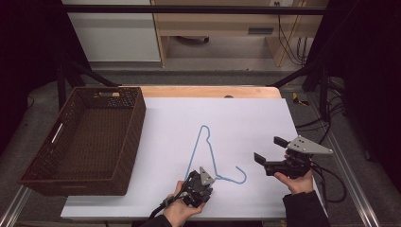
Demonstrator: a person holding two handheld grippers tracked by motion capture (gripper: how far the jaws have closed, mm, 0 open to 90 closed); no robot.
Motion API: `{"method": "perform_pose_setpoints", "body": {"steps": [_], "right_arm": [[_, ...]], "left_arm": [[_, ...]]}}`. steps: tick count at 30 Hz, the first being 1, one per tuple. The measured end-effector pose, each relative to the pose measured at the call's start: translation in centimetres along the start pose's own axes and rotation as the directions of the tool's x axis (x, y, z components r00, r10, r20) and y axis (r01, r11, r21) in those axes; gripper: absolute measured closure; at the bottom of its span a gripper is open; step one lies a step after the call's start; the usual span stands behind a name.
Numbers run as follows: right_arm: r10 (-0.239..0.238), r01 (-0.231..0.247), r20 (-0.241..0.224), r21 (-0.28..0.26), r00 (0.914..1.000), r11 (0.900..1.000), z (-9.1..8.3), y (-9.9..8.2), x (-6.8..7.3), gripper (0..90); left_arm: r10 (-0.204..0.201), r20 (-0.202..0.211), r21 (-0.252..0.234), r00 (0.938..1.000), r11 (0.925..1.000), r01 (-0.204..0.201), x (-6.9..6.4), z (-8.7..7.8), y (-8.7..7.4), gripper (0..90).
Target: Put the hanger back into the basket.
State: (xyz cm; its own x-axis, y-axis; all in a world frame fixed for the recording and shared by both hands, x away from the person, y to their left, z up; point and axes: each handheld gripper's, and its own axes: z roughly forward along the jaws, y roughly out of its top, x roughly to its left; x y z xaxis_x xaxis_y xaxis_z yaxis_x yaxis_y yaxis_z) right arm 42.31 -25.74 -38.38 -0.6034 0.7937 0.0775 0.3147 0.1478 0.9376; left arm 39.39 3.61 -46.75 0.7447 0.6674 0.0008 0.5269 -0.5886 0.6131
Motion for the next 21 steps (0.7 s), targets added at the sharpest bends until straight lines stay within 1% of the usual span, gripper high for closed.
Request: {"method": "perform_pose_setpoints", "body": {"steps": [3, 5, 6, 9, 11, 12, 14, 15, 16, 19, 20, 21], "right_arm": [[0.001, -0.001, -0.002, 0.000, 1.0000, 1.0000, 0.01, 0.00, 0.02, 4.2], [0.001, -0.001, -0.002, 0.000, 1.0000, 1.0000, 0.01, -0.01, 0.02, 4.3], [0.002, -0.002, -0.003, 0.001, 1.0000, 1.0000, 0.01, -0.01, 0.03, 4.3], [-0.002, 0.002, -0.004, 0.003, 1.0000, 1.0000, 0.01, -0.03, 0.00, 4.3], [-0.004, 0.004, -0.004, 0.004, 1.0000, 1.0000, 0.02, -0.03, -0.01, 4.2], [0.002, -0.002, -0.003, 0.001, 1.0000, 1.0000, 0.00, -0.01, 0.02, 4.2], [0.001, -0.001, -0.003, 0.002, 1.0000, 1.0000, -0.01, -0.01, 0.02, 4.2], [0.001, -0.001, -0.003, 0.001, 1.0000, 1.0000, -0.03, -0.01, 0.00, 4.2], [0.002, -0.002, -0.003, 0.000, 1.0000, 1.0000, -0.04, 0.00, 0.00, 4.2], [0.001, -0.001, -0.003, 0.000, 1.0000, 1.0000, -0.06, 0.01, -0.02, 4.2], [0.000, 0.000, -0.001, 0.000, 1.0000, 1.0000, -0.11, 0.02, -0.04, 4.2], [0.000, 0.000, -0.001, 0.000, 1.0000, 1.0000, -0.11, 0.02, -0.04, 4.2]], "left_arm": [[0.000, -0.007, 0.002, 1.0000, 1.0000, 0.000, 0.05, 0.00, 0.00, 84.1], [-0.008, 0.001, 0.003, 1.0000, 1.0000, 0.008, 0.15, -0.01, 0.00, 85.7], [-0.023, 0.013, 0.000, 0.9996, 0.9997, 0.023, 0.31, 0.01, 0.02, 85.8], [-0.023, 0.018, 0.003, 0.9996, 0.9997, 0.023, 0.40, -0.03, 0.02, 86.1], [-0.021, 0.018, -0.004, 0.9996, 0.9998, 0.021, 0.38, 0.00, -0.02, 86.2], [-0.015, 0.017, -0.001, 0.9997, 0.9999, 0.015, 0.42, -0.02, -0.03, 86.3], [-0.016, 0.024, -0.003, 0.9996, 0.9999, 0.016, 0.49, -0.03, -0.05, 86.3], [-0.023, 0.026, -0.008, 0.9994, 0.9997, 0.023, 0.52, 0.00, -0.06, 86.3], [-0.019, 0.037, -0.004, 0.9991, 0.9998, 0.020, 0.65, -0.04, -0.05, 86.4], [-0.018, 0.041, -0.008, 0.9990, 0.9998, 0.019, 0.70, -0.04, -0.09, 86.4], [-0.004, 0.042, -0.005, 0.9991, 1.0000, 0.005, 0.71, -0.12, -0.13, 86.4], [-0.004, 0.042, -0.005, 0.9991, 1.0000, 0.005, 0.71, -0.12, -0.13, 86.4]]}}
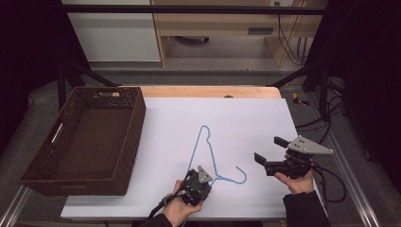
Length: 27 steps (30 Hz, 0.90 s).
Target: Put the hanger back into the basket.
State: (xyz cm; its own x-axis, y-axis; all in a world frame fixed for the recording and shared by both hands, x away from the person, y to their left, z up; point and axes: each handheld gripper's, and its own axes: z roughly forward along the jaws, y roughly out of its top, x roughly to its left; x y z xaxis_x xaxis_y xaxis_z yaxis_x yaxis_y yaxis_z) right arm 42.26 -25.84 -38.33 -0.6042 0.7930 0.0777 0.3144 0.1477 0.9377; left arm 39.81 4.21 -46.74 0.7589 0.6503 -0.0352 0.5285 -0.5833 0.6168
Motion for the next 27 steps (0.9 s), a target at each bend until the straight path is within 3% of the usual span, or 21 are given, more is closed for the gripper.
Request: {"method": "perform_pose_setpoints", "body": {"steps": [2, 5, 8, 17, 27], "right_arm": [[0.001, -0.001, -0.002, -0.003, 1.0000, 1.0000, -0.05, 0.03, -0.02, 4.2], [-0.003, 0.003, -0.004, -0.001, 1.0000, 1.0000, -0.05, 0.01, -0.02, 4.2], [0.002, -0.002, -0.002, -0.001, 1.0000, 1.0000, 0.03, 0.01, 0.04, 4.2], [-0.001, 0.001, -0.004, 0.000, 1.0000, 1.0000, 0.03, 0.03, 0.10, 4.3], [-0.005, 0.005, -0.006, 0.007, 1.0000, 1.0000, 0.16, -0.06, 0.23, 4.3]], "left_arm": [[0.003, -0.005, 0.001, 1.0000, 1.0000, -0.003, -0.02, 0.01, 0.02, 86.1], [-0.016, 0.020, 0.005, 0.9997, 0.9999, 0.016, 0.14, 0.09, 0.09, 82.8], [0.023, -0.006, 0.012, 0.9997, 0.9997, -0.023, -0.29, 0.15, 0.13, 80.4], [0.038, -0.036, 0.012, 0.9987, 0.9992, -0.037, -0.68, 0.22, 0.13, 85.3], [0.014, -0.027, -0.004, 0.9996, 0.9999, -0.014, -0.48, 0.14, 0.04, 86.5]]}}
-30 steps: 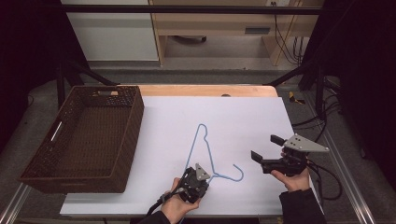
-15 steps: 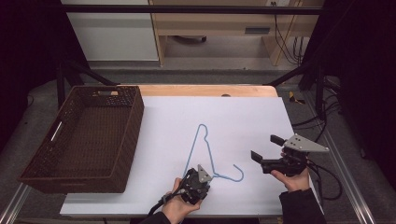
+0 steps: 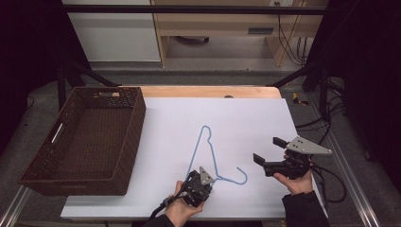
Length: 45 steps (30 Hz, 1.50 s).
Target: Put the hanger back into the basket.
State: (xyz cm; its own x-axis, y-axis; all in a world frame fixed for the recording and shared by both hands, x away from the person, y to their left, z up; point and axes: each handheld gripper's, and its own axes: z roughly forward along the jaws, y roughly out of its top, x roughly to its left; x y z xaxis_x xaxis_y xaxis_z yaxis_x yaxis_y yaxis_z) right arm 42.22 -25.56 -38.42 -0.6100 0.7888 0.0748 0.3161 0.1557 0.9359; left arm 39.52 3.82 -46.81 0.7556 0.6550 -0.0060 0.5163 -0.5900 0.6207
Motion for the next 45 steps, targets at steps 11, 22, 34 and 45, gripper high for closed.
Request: {"method": "perform_pose_setpoints", "body": {"steps": [11, 22, 34, 45], "right_arm": [[-0.011, 0.011, -0.014, 0.014, 0.9998, 0.9998, 0.1, -0.1, 0.2, 4.3], [-0.018, 0.020, -0.046, 0.040, 0.9988, 0.9990, 0.1, -0.6, 0.9, 4.6], [-0.049, 0.058, -0.079, 0.107, 0.9957, 0.9926, 0.6, -2.1, 2.5, 5.3], [-0.035, 0.049, -0.114, 0.119, 0.9929, 0.9917, 0.5, -2.9, 3.1, 7.3]], "left_arm": [[0.003, 0.011, -0.025, 0.9999, 0.9997, -0.003, 0.4, -0.5, 0.0, 87.1], [0.000, 0.023, -0.063, 0.9997, 0.9980, 0.001, 1.2, -1.9, 0.1, 87.2], [-0.017, 0.028, -0.092, 0.9995, 0.9956, 0.019, 1.9, -2.8, 0.3, 87.2], [-0.027, 0.035, -0.110, 0.9990, 0.9934, 0.030, 2.2, -3.3, 0.5, 87.2]]}}
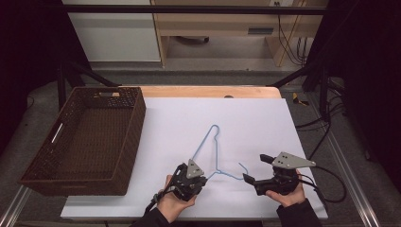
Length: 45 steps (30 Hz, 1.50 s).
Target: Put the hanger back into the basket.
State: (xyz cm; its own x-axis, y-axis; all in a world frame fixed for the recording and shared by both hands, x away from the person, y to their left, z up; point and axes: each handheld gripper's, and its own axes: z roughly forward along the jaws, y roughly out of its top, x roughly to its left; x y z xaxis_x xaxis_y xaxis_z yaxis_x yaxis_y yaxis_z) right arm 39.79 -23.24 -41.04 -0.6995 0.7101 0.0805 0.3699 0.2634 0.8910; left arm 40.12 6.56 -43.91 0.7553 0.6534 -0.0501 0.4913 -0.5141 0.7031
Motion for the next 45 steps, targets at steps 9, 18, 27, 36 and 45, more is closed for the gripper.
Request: {"method": "perform_pose_setpoints", "body": {"steps": [9, 18, 27, 36, 45], "right_arm": [[0.026, -0.025, -0.014, 0.049, 0.9996, 0.9985, 0.1, -1.6, 0.0, 8.6], [0.033, -0.029, -0.042, 0.102, 0.9986, 0.9944, 1.0, -2.8, 0.6, 10.8], [0.044, -0.034, -0.084, 0.116, 0.9955, 0.9926, 2.9, -3.4, 1.2, 18.3], [0.042, -0.035, -0.108, 0.068, 0.9933, 0.9971, 5.2, -2.9, 2.0, 28.7], [0.059, -0.056, -0.118, 0.034, 0.9912, 0.9978, 6.6, -2.8, 2.2, 44.2]], "left_arm": [[-0.012, -0.002, -0.026, 0.9999, 0.9996, 0.012, 0.3, -0.5, 0.3, 87.2], [-0.016, 0.003, -0.033, 0.9999, 0.9993, 0.016, 0.5, -0.7, 0.5, 87.2], [-0.023, 0.006, -0.048, 0.9997, 0.9986, 0.024, 0.6, -1.0, 0.7, 87.2], [-0.022, 0.008, -0.053, 0.9997, 0.9983, 0.022, 0.6, -1.1, 0.7, 87.2], [-0.026, 0.015, -0.055, 0.9996, 0.9981, 0.027, 0.5, -1.0, 0.7, 87.2]]}}
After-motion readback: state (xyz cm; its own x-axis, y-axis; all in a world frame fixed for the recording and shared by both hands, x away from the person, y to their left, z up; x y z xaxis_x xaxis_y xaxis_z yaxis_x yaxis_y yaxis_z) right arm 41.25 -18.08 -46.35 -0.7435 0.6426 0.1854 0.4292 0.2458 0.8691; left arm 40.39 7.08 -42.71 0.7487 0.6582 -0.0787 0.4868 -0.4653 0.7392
